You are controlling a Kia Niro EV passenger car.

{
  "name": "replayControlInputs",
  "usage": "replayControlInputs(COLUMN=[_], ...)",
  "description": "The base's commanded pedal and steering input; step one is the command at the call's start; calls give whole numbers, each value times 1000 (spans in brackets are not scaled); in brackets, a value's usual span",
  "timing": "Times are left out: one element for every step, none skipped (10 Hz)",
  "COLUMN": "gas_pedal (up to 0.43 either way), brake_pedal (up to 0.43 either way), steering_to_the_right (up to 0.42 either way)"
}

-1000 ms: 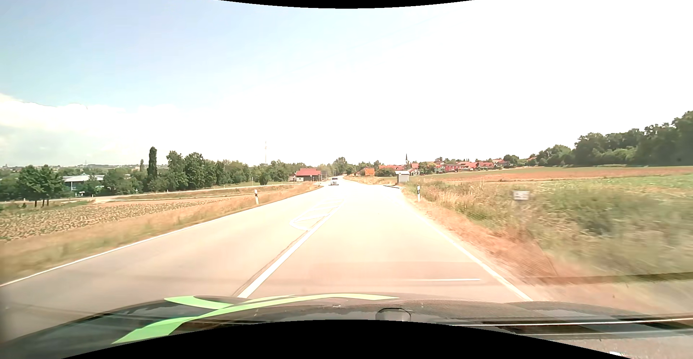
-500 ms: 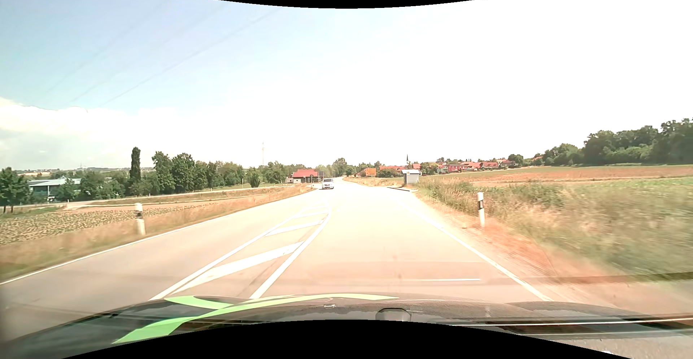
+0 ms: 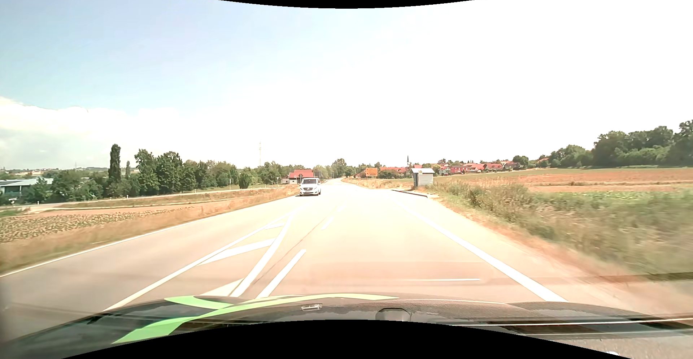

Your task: Follow the waypoints while adhering to traffic rules and regulations

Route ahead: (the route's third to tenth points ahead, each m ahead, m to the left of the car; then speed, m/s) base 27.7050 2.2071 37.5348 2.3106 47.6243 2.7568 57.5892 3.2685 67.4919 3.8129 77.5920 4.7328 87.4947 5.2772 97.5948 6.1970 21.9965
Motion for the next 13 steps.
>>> replayControlInputs(gas_pedal=[157, 157, 157, 169, 177, 197, 220, 228, 248, 268, 268, 280, 280], brake_pedal=[0, 0, 0, 0, 0, 0, 0, 0, 0, 0, 0, 0, 0], steering_to_the_right=[-3, -3, -4, -7, -11, -13, -13, -12, -12, -12, -12, -13, -12])
